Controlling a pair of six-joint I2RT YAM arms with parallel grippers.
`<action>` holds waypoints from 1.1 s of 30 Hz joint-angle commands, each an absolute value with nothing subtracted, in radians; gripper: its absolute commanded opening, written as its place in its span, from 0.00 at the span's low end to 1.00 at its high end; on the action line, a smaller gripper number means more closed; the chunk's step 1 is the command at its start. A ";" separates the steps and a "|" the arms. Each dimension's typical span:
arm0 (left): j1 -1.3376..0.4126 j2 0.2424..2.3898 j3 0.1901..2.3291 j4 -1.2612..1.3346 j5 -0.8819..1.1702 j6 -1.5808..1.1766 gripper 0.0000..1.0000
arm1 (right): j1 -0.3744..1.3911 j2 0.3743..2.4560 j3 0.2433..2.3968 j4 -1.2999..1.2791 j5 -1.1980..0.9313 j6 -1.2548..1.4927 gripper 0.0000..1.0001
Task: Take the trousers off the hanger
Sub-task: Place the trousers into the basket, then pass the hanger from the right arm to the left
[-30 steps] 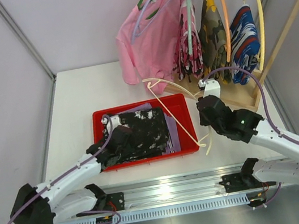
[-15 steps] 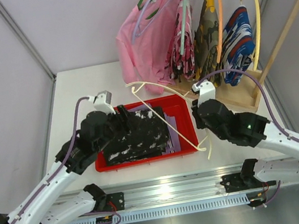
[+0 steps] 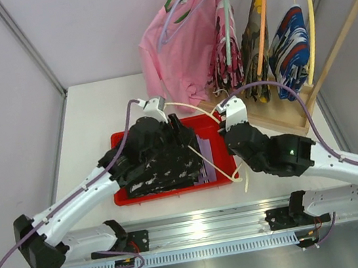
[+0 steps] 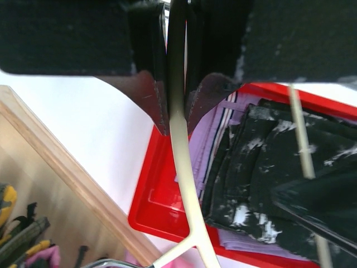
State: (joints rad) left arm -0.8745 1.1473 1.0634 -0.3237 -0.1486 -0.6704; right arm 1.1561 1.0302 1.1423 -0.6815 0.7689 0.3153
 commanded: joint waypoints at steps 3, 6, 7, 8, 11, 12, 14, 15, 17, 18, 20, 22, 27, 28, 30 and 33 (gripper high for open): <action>-0.887 1.190 0.983 -0.250 -0.193 -0.730 0.50 | 1.164 0.966 1.204 -0.537 0.712 0.324 0.00; -0.896 1.207 0.968 -0.209 -0.196 -0.738 0.49 | 1.164 0.946 1.181 -0.471 0.585 0.340 0.00; -0.897 1.209 0.963 -0.174 -0.196 -0.739 0.49 | 1.163 0.942 1.174 -0.434 0.510 0.350 0.00; -0.899 1.210 0.951 -0.157 -0.196 -0.741 0.49 | 1.164 0.940 1.166 -0.416 0.473 0.366 0.00; -0.899 1.232 0.948 -0.107 -0.195 -0.741 0.49 | 1.164 0.940 1.141 -0.347 0.326 0.422 0.00; -0.899 1.238 0.950 -0.100 -0.196 -0.741 0.49 | 1.164 0.939 1.135 -0.331 0.298 0.437 0.00; -0.897 1.261 0.950 -0.066 -0.190 -0.744 0.49 | 1.164 0.933 1.109 -0.279 0.229 0.475 0.00; -0.899 1.264 0.951 -0.052 -0.189 -0.745 0.49 | 1.164 0.933 1.101 -0.267 0.215 0.486 0.00; -0.899 1.273 0.948 -0.009 -0.176 -0.744 0.49 | 1.164 0.931 1.080 -0.242 0.183 0.508 0.00; -0.899 1.275 0.948 -0.006 -0.175 -0.738 0.49 | 1.164 0.931 1.075 -0.241 0.175 0.529 0.00; -0.899 1.275 0.945 0.027 -0.176 -0.727 0.49 | 1.164 0.928 1.063 -0.238 0.154 0.546 0.00; -0.899 1.275 0.951 0.034 -0.176 -0.723 0.49 | 1.164 0.928 1.057 -0.253 0.176 0.564 0.00; -0.899 1.226 0.951 -0.023 -0.137 -0.730 0.53 | 1.164 0.971 1.086 -0.457 0.530 0.560 0.00; -0.900 1.209 0.943 -0.038 -0.135 -0.733 0.54 | 1.164 0.979 1.092 -0.471 0.569 0.526 0.00; -0.900 1.151 0.934 -0.061 -0.141 -0.742 0.58 | 1.164 0.991 1.107 -0.488 0.630 0.496 0.00; -0.900 1.057 0.905 -0.074 -0.155 -0.779 0.63 | 1.164 1.008 1.111 -0.473 0.716 0.440 0.00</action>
